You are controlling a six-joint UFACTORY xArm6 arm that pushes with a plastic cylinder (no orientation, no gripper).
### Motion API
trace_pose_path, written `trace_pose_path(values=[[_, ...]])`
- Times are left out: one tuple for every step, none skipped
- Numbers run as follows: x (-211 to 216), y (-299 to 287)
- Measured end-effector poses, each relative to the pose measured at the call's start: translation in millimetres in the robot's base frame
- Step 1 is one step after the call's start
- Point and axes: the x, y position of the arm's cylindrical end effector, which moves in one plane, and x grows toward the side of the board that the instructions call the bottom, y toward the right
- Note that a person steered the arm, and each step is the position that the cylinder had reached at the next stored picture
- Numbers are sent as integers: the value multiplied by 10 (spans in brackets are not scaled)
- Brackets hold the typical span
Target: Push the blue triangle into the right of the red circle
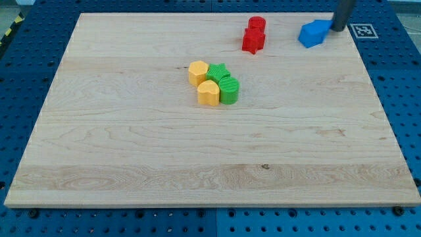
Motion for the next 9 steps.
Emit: trace_pose_path(values=[[132, -255], [19, 376], [113, 817], [441, 705], [545, 255], [535, -321], [394, -625], [146, -654], [78, -494]])
